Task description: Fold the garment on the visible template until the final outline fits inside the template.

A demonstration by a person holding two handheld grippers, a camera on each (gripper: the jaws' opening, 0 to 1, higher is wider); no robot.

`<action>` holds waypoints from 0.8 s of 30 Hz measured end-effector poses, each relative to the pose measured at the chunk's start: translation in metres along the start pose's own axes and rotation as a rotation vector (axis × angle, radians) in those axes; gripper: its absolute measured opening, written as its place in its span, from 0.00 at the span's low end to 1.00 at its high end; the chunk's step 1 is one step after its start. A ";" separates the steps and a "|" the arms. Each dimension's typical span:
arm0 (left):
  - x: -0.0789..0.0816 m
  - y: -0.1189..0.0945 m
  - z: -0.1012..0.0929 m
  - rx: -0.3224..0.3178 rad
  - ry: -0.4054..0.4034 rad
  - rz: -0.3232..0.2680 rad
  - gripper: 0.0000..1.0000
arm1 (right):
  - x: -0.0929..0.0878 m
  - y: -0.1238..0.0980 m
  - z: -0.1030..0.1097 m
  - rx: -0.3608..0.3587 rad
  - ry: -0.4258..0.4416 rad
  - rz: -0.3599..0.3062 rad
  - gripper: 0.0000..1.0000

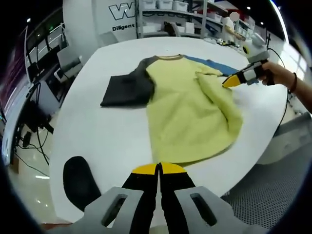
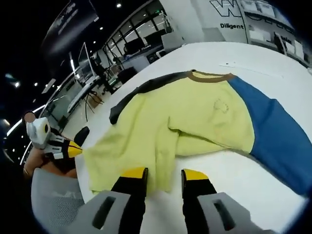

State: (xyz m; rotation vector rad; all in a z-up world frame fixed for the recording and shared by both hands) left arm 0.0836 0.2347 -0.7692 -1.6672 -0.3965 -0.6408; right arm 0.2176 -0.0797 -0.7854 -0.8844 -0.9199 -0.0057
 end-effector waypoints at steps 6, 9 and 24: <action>0.000 0.000 0.000 0.000 0.002 0.002 0.00 | -0.003 -0.004 -0.005 -0.015 0.013 0.002 0.21; 0.001 0.000 0.000 0.000 0.005 0.000 0.00 | -0.005 -0.003 -0.006 -0.010 0.028 0.006 0.20; 0.000 -0.003 0.000 -0.002 0.004 -0.008 0.00 | -0.013 0.006 -0.003 -0.011 -0.063 0.036 0.00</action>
Point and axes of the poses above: the point that each gripper's makers call its tool centre point, and the gripper's own axes: y roughly forward along the fingers, z roughly to its left, x roughly out of its top, the point moved 9 cm from there along -y, roughly backward along the fingers, and after that the axes turned 10 degrees about -y, right-handed, at the moved point
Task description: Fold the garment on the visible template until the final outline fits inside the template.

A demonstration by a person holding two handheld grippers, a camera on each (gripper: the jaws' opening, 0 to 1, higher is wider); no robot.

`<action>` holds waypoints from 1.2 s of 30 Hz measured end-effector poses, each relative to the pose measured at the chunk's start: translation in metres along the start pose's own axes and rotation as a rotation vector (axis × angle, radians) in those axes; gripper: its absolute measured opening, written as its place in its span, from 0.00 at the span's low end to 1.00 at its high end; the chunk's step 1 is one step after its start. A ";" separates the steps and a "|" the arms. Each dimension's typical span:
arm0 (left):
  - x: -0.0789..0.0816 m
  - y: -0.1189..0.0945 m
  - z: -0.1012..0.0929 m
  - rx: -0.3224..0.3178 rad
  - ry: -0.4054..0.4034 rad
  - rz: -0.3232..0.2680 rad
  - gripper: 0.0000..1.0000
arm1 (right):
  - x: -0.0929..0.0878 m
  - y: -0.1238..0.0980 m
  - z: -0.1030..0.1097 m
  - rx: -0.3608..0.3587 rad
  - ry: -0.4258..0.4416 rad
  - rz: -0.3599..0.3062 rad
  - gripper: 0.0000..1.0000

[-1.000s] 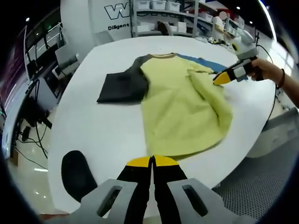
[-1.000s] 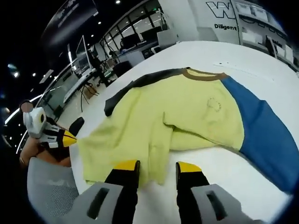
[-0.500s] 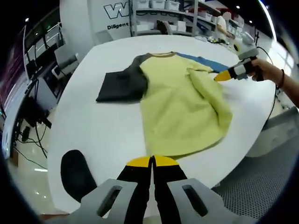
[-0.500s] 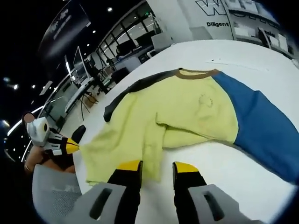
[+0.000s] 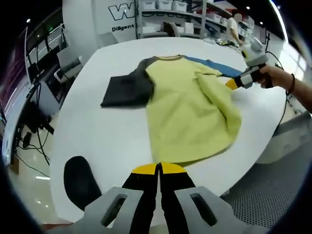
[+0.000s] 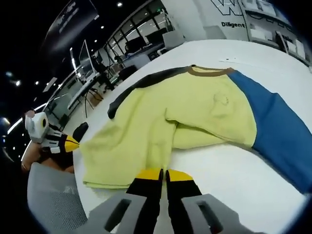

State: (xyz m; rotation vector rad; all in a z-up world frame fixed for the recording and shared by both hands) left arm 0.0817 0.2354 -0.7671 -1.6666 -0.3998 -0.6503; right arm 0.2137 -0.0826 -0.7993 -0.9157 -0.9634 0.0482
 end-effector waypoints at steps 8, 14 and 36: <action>0.001 -0.002 -0.001 -0.004 0.019 0.002 0.00 | -0.003 -0.030 0.005 -0.023 -0.044 -0.009 0.00; 0.001 -0.004 -0.001 -0.013 0.024 0.003 0.00 | -0.012 -0.056 0.006 -0.010 -0.030 -0.007 0.00; -0.004 -0.022 -0.006 -0.047 0.079 -0.001 0.00 | -0.069 -0.121 0.034 -0.090 0.004 0.137 0.00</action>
Point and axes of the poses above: the point that each gripper's makers call its tool centre point, and the gripper's own axes: y roughly forward along the fingers, z roughly to its left, x roughly out of its top, the point moved 9 cm from there along -y, roughly backward along the fingers, and after that the axes turned 10 degrees about -y, right-handed, at the moved point
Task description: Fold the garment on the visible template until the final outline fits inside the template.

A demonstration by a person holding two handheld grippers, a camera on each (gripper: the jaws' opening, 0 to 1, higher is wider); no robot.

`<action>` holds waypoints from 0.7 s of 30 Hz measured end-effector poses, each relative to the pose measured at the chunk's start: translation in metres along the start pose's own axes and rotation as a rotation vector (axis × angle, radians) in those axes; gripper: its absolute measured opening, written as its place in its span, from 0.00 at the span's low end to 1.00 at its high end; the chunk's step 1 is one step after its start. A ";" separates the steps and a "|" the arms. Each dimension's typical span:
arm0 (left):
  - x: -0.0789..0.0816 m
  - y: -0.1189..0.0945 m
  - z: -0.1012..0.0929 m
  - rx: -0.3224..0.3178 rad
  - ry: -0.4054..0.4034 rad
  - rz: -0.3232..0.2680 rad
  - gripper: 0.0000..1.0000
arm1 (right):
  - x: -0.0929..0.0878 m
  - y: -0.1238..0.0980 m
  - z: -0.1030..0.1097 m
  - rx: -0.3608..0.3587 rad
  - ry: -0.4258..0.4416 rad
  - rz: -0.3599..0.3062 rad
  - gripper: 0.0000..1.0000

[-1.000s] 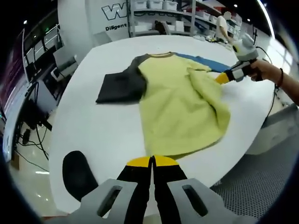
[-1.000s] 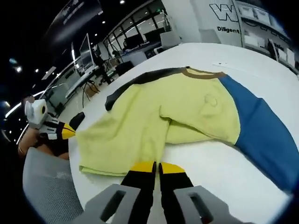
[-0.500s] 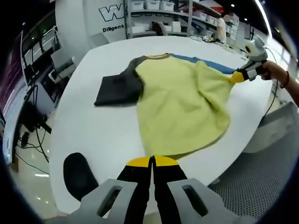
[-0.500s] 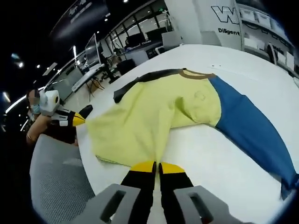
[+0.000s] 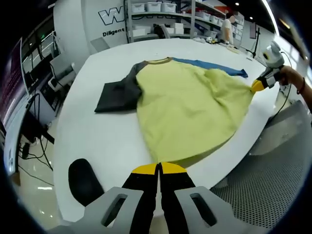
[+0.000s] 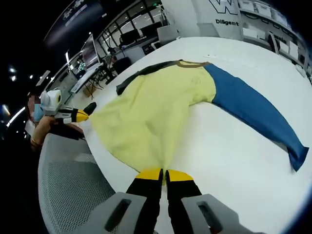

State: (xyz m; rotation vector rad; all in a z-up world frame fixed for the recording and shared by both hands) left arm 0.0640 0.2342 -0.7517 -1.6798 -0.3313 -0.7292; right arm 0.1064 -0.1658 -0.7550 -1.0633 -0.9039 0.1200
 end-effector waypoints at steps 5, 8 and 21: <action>-0.004 -0.002 0.000 0.004 0.000 0.000 0.00 | -0.006 0.000 0.013 -0.017 -0.014 0.033 0.00; -0.006 -0.002 0.002 0.015 0.011 0.007 0.00 | -0.012 0.001 0.020 -0.052 -0.056 0.085 0.00; -0.018 0.000 0.009 0.032 0.037 0.076 0.00 | -0.032 0.014 0.027 -0.093 -0.088 0.225 0.00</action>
Point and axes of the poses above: the point that each gripper's makers call its tool centre point, and the gripper's own axes: y roughly forward along the fingers, z roughly to its left, x roughly out of its top, the point moved 9 cm from there along -y, roughly backward along the fingers, and after that the axes turned 10 degrees about -y, right-handed, at the moved point
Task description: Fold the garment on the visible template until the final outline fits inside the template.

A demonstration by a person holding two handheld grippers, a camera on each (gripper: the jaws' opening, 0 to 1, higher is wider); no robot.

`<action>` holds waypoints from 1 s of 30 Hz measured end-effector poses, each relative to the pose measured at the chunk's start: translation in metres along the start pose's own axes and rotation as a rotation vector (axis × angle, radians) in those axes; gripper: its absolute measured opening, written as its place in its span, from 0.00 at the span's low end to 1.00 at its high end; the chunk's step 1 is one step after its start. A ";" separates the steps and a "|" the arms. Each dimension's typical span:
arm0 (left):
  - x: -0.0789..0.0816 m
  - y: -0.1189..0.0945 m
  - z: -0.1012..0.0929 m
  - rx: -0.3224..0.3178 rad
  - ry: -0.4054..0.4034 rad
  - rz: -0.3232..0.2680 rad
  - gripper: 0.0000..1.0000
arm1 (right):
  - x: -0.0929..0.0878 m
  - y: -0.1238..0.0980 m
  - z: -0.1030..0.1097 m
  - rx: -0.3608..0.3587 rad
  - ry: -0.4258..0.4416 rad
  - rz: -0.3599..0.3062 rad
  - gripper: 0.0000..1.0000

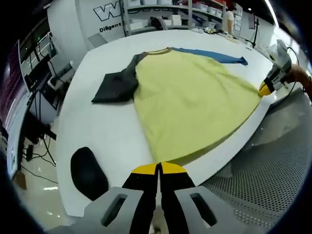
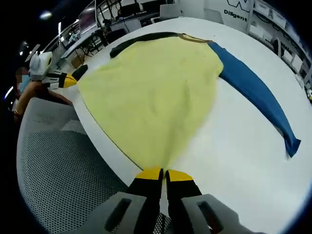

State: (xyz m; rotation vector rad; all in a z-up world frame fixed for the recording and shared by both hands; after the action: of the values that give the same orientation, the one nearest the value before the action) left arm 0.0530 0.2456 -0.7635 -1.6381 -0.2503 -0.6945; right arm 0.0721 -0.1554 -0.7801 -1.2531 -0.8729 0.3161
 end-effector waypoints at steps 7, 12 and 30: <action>-0.003 0.002 -0.002 -0.008 0.004 0.032 0.00 | -0.002 0.004 -0.004 -0.015 -0.022 0.034 0.00; -0.006 0.001 -0.005 -0.004 -0.005 0.051 0.00 | -0.004 0.005 -0.004 -0.008 -0.025 0.046 0.00; -0.014 0.005 -0.009 0.005 -0.010 0.064 0.00 | -0.006 0.005 -0.005 0.001 -0.002 0.044 0.00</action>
State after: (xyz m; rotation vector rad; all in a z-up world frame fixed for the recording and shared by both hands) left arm 0.0418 0.2390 -0.7748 -1.6385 -0.2056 -0.6367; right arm 0.0725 -0.1614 -0.7870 -1.2724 -0.8479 0.3532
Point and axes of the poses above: the point that each gripper's makers call its tool centre point, and the gripper's own axes: y roughly forward along the fingers, z roughly to its left, x roughly out of its top, the point moved 9 cm from there along -y, roughly backward along the fingers, and after that the axes turned 10 degrees about -y, right-handed, at the moved point
